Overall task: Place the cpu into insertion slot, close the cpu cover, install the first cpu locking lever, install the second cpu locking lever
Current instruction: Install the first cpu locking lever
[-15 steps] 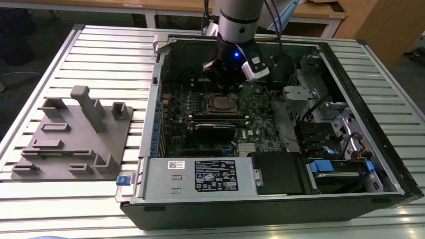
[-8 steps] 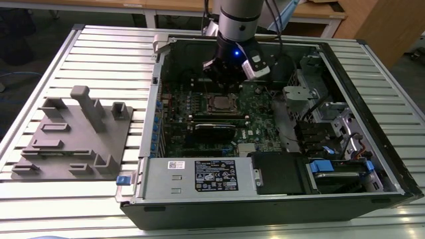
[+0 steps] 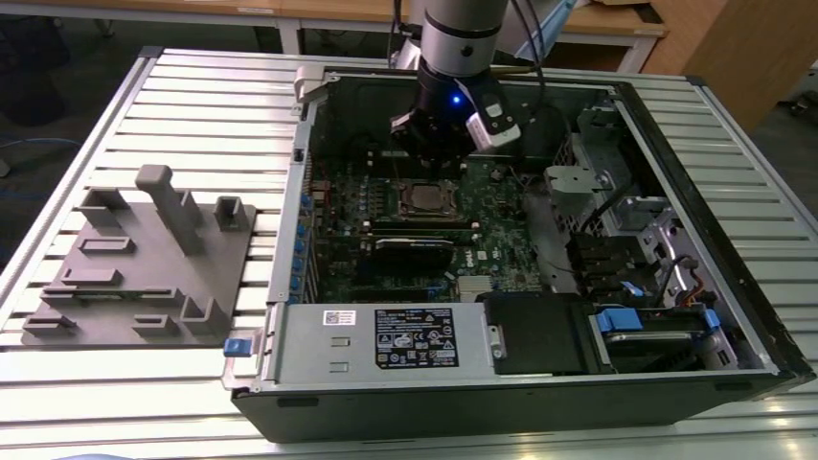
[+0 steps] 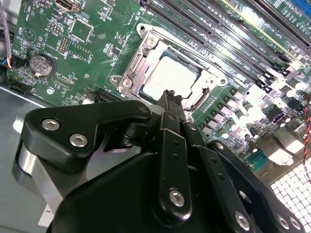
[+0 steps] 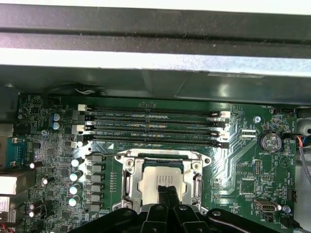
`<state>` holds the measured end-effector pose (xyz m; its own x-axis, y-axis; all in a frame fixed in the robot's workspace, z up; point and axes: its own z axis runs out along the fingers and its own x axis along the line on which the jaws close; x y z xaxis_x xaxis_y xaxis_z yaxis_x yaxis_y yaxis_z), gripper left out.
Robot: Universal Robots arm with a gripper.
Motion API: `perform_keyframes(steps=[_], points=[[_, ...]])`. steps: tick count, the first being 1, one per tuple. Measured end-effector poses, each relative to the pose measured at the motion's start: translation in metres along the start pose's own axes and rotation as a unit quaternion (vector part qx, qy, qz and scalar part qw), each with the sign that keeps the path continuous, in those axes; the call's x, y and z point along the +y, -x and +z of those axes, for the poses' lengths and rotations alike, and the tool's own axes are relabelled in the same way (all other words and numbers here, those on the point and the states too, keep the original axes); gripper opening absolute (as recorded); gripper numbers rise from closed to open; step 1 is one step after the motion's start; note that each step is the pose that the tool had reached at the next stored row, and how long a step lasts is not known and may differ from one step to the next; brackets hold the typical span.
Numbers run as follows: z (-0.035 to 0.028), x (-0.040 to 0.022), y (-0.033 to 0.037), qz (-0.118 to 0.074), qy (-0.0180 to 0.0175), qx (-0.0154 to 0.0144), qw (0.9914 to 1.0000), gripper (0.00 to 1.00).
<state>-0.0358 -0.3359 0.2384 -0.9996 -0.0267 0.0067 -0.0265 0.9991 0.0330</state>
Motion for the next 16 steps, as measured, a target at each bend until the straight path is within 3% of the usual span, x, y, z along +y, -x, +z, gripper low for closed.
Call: perform_keyframes(steps=[16], points=[[-0.0043,0.0002,0.0000,0.000,0.0000,0.0000,1.00000,0.10]])
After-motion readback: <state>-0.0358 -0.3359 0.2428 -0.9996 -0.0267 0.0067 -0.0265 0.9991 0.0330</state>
